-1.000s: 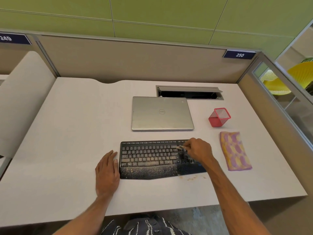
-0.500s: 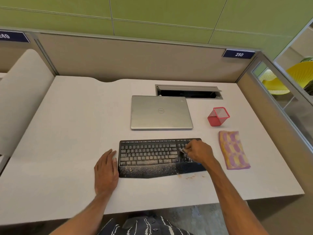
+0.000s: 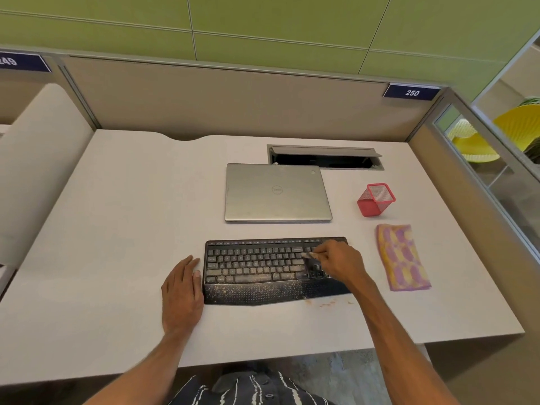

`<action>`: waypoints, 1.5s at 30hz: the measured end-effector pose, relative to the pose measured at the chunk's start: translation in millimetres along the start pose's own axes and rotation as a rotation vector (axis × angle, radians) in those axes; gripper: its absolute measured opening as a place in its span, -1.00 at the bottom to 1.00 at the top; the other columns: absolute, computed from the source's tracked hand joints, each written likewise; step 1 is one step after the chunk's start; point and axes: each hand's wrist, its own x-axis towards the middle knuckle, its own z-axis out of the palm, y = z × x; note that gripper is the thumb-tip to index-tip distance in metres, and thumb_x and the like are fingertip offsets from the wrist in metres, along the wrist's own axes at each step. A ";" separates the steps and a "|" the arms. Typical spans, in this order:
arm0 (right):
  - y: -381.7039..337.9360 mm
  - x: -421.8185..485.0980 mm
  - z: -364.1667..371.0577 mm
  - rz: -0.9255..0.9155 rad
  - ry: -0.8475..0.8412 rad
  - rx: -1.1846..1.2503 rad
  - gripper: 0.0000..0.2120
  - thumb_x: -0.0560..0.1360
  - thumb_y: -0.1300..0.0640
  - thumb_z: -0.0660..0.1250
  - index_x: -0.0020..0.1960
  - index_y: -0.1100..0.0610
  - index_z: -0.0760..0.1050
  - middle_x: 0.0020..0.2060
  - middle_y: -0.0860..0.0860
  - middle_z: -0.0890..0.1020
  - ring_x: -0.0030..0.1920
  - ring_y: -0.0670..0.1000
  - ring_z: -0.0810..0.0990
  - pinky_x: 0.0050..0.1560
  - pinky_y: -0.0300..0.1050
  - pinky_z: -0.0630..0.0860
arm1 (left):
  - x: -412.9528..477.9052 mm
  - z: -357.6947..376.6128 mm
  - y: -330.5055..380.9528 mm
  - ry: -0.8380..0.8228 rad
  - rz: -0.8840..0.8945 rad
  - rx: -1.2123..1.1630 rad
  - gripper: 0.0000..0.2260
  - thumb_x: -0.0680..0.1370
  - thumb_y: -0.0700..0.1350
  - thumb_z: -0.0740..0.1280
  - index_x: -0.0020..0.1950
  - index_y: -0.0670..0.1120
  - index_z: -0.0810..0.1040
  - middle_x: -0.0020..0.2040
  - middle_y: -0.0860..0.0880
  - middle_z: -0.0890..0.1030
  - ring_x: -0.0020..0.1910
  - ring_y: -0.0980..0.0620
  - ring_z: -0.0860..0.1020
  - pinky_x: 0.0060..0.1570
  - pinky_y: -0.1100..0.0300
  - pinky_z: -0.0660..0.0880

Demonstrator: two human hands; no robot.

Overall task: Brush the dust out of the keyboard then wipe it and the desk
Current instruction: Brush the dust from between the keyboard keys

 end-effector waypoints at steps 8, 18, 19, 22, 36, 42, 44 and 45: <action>-3.0 -2.0 -3.5 -0.080 -0.042 -0.020 -0.79 0.64 -0.11 0.35 0.19 -0.14 0.69 -0.06 -0.17 0.74 -0.31 -0.17 0.57 -0.27 -0.18 0.49 | -0.6 -0.3 2.3 0.002 -0.003 -0.006 -0.55 0.81 0.14 -0.05 0.58 0.09 0.46 0.60 0.09 0.44 0.61 0.01 0.36 0.62 -0.11 0.28; -14.1 4.6 5.9 -0.143 -0.088 -0.040 -0.80 0.64 -0.08 0.35 0.20 -0.12 0.69 -0.05 -0.21 0.73 -0.35 -0.23 0.48 -0.11 -0.13 0.57 | -2.1 -1.8 3.2 -0.006 0.001 -0.009 -0.53 0.81 0.16 -0.08 0.59 0.09 0.45 0.61 0.08 0.43 0.63 0.00 0.34 0.64 -0.14 0.26; -14.5 5.6 5.0 -0.141 -0.043 -0.030 -0.80 0.64 -0.08 0.35 0.21 -0.12 0.69 -0.11 -0.22 0.72 -0.36 -0.22 0.47 -0.16 -0.16 0.53 | -2.5 -1.6 3.2 -0.005 0.003 -0.008 -0.53 0.81 0.17 -0.08 0.59 0.09 0.45 0.61 0.07 0.43 0.62 -0.01 0.35 0.64 -0.14 0.26; -19.3 5.6 4.9 -0.164 -0.017 -0.045 -0.79 0.65 -0.06 0.34 0.22 -0.11 0.68 -0.12 -0.21 0.72 -0.37 -0.24 0.44 -0.13 -0.15 0.54 | -2.6 -1.8 3.9 -0.005 0.002 -0.008 -0.53 0.81 0.17 -0.08 0.58 0.09 0.45 0.61 0.08 0.44 0.62 -0.01 0.35 0.63 -0.14 0.26; -6.7 4.4 -8.8 -0.153 -0.051 -0.275 -0.81 0.60 -0.04 0.40 0.18 -0.10 0.69 0.04 -0.15 0.74 -0.03 -0.04 0.64 0.10 -0.02 0.61 | -0.7 0.9 -1.3 0.015 0.007 -0.014 -0.55 0.81 0.15 -0.05 0.56 0.10 0.47 0.59 0.10 0.45 0.60 0.02 0.37 0.61 -0.08 0.29; -37.9 6.9 1.2 -0.267 -0.108 -0.209 -0.80 0.63 -0.01 0.39 0.22 -0.08 0.69 0.12 -0.18 0.73 0.06 -0.10 0.68 0.20 0.01 0.63 | 0.0 1.7 -1.3 0.012 0.003 -0.021 -0.55 0.80 0.15 -0.05 0.57 0.10 0.47 0.59 0.10 0.46 0.61 0.02 0.37 0.60 -0.11 0.29; -40.9 9.3 -0.8 -0.263 -0.098 -0.170 -0.80 0.64 -0.04 0.37 0.22 -0.11 0.69 0.05 -0.20 0.74 -0.06 -0.13 0.67 0.04 -0.08 0.64 | 0.4 1.3 -1.6 0.014 0.002 -0.021 -0.55 0.80 0.15 -0.05 0.57 0.11 0.47 0.59 0.10 0.46 0.61 0.02 0.37 0.60 -0.11 0.30; -39.1 10.1 -4.3 -0.246 -0.080 -0.160 -0.81 0.64 -0.05 0.37 0.20 -0.12 0.70 0.01 -0.21 0.74 -0.12 -0.15 0.65 -0.05 -0.13 0.61 | 0.6 1.5 -1.6 0.015 0.000 -0.022 -0.55 0.80 0.15 -0.05 0.57 0.11 0.47 0.59 0.11 0.45 0.61 0.02 0.37 0.60 -0.11 0.30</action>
